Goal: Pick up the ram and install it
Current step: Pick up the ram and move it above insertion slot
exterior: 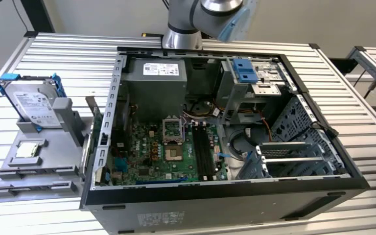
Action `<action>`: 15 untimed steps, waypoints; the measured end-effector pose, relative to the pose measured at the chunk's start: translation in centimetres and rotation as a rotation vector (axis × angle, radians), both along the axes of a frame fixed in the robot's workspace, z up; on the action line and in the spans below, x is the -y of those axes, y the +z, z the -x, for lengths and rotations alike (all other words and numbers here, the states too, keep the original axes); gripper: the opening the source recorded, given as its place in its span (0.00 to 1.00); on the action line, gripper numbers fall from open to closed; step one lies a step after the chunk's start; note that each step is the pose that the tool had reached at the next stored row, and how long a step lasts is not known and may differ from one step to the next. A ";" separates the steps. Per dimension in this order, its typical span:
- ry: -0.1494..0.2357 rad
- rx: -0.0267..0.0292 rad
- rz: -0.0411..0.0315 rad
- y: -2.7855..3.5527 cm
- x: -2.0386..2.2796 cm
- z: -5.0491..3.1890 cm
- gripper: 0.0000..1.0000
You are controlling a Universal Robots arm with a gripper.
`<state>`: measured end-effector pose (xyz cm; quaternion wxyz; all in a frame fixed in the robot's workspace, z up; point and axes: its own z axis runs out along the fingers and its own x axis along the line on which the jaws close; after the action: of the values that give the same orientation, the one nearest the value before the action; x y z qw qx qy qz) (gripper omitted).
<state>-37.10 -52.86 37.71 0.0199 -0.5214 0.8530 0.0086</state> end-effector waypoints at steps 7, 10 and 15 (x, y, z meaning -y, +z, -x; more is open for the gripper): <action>0.113 0.0082 0.0029 -0.02 0.00 0.00 0.00; 0.166 0.0083 0.0027 -0.02 0.00 0.00 0.00; 0.258 0.0084 0.0023 -0.02 0.00 0.00 0.00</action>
<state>-37.11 -52.86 37.68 0.0216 -0.6269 0.7788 0.0079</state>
